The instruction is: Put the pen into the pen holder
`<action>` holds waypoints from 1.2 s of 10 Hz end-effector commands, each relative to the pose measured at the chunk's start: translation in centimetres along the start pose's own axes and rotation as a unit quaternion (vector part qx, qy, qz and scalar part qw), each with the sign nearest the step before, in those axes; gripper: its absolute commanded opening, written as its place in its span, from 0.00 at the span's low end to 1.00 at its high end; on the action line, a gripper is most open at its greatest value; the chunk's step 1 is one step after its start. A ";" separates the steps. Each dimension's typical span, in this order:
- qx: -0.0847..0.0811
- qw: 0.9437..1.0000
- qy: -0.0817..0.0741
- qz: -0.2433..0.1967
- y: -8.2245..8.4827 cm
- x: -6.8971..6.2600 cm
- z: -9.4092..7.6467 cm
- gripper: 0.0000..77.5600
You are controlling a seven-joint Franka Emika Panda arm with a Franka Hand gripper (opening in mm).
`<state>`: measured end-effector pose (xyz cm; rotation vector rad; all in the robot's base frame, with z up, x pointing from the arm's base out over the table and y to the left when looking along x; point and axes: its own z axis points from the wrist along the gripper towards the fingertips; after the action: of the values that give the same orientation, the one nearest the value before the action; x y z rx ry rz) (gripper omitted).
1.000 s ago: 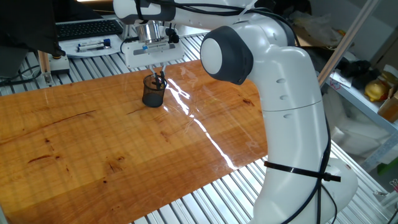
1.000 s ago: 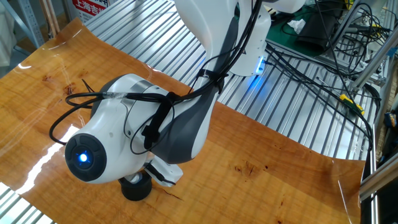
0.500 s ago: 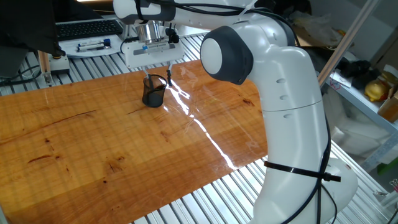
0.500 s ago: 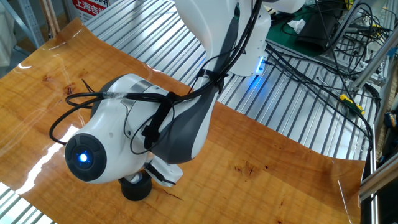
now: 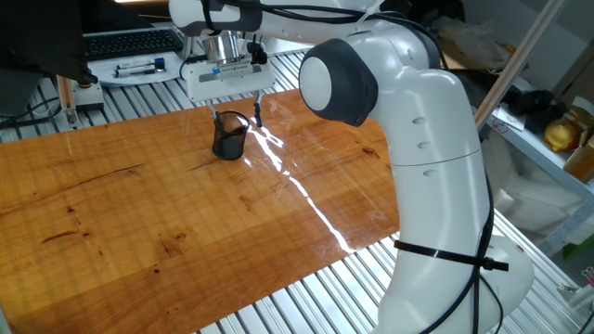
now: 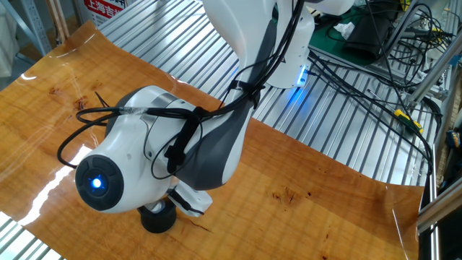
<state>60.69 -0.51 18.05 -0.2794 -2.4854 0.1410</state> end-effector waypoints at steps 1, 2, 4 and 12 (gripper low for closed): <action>-0.010 0.989 -0.137 -0.056 1.5 4.1 -4.4 1.00; -0.014 0.987 -0.150 -0.063 1.7 4.7 -4.8 1.00; -0.019 0.983 -0.165 -0.077 1.4 5.3 -5.3 1.00; -0.038 0.948 -0.291 -0.120 0.5 7.1 -6.9 1.00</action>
<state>59.80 1.69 25.19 -0.0659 -2.9207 0.0943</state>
